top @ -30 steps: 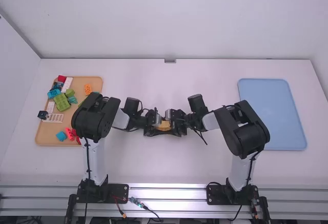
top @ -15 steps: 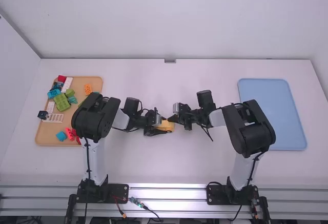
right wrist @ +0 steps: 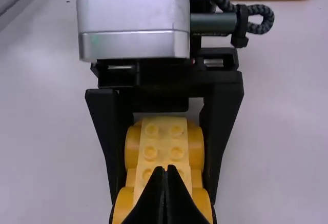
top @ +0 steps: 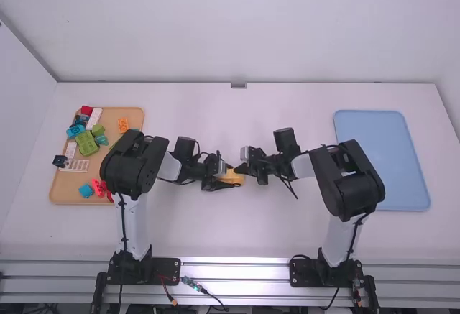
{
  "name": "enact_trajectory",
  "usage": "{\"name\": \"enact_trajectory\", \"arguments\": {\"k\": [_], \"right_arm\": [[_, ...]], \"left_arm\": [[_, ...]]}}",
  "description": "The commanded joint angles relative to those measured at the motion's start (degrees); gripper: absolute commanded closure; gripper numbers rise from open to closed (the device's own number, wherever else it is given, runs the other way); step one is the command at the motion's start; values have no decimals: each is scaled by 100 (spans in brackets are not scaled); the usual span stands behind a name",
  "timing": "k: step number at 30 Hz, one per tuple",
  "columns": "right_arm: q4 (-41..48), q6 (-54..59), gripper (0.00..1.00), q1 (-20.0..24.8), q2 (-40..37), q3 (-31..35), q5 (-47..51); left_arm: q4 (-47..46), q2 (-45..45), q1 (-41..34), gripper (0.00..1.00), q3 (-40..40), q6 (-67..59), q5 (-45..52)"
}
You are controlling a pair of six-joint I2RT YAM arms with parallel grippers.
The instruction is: Assemble lego blocks to make yellow taxi
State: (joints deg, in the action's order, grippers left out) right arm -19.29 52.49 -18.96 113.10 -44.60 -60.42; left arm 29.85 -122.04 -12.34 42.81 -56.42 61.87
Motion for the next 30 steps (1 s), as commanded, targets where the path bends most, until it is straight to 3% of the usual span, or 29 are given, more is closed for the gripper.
{"name": "enact_trajectory", "arguments": {"k": [1,10,20,27,30], "right_arm": [[-4,-39,100,-22,288,24,66],[57,-85,100,-96,918,-238,59],[-153,17,100,-94,916,273,525],[-1255,-474,100,-92,824,621,227],[-1749,-778,100,0,286,800,181]], "left_arm": [[-90,-108,-44,74,-74,-190,-754],[-81,-108,-42,74,-70,-197,-754],[-109,-108,-42,75,-2,-192,-752],[-133,-108,-44,74,-7,-192,-756],[-129,-108,-42,74,-7,-190,-752]]}}
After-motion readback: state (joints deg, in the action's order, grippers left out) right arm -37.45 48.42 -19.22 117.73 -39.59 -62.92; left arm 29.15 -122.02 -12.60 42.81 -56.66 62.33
